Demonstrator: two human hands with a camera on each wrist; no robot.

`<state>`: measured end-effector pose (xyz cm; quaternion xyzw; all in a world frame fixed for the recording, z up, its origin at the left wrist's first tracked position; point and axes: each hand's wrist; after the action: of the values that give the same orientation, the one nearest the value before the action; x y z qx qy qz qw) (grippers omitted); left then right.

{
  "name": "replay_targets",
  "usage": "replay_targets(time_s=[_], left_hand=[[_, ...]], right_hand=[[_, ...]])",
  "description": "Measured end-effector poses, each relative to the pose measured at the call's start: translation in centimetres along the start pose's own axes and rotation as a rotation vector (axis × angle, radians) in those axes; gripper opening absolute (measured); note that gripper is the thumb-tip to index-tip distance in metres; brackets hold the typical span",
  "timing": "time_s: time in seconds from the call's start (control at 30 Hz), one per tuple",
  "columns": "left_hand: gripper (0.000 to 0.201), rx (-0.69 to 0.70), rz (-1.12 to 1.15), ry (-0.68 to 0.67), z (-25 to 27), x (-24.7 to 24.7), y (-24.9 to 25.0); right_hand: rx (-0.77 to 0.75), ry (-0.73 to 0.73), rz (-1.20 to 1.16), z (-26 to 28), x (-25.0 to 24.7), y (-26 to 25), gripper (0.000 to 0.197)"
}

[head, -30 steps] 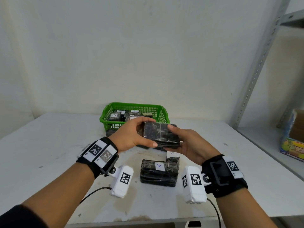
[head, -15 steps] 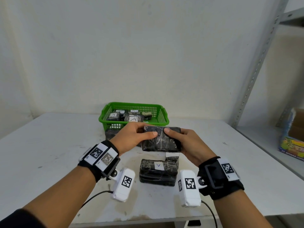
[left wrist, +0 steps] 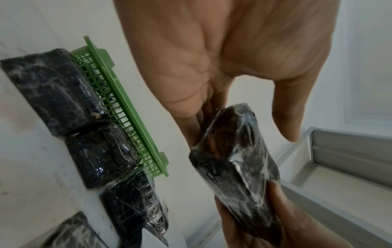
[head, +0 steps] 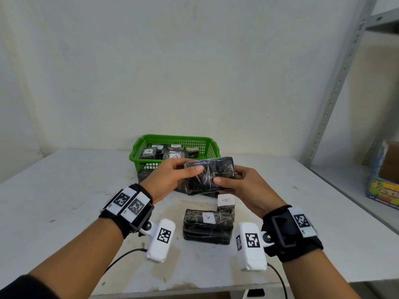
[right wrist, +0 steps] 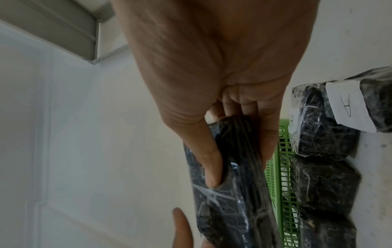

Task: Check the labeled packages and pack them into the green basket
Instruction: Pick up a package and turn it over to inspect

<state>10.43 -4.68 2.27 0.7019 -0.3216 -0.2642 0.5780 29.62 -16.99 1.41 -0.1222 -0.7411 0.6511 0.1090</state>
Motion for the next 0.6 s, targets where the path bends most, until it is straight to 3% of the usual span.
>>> replay_targets(time_s=[0.23,0.37,0.6], left_hand=[[0.050,-0.006,-0.035,0.001,0.0,-0.3,0.5],[0.042,0.042,-0.267,-0.013,0.0,-0.6,0.7],[0.047,0.050,-0.245,0.073,-0.1,-0.3,-0.4]], right_hand=[[-0.086,0.022,0.007,0.1,-0.2,-0.7,0.048],[-0.166,0.044,-0.011,0.1,-0.5,-1.4,0.054],[-0.062,-0.004,-0.071,0.9,0.1,-1.9,0.051]])
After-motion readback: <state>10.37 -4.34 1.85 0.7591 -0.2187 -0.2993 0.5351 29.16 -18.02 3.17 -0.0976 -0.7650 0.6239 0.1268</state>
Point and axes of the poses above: each hand's wrist, its own z-axis away from the middle knuckle, its own x-axis out of the palm, y = z × x, and after that the axes turned 1 degree about y, right-handed
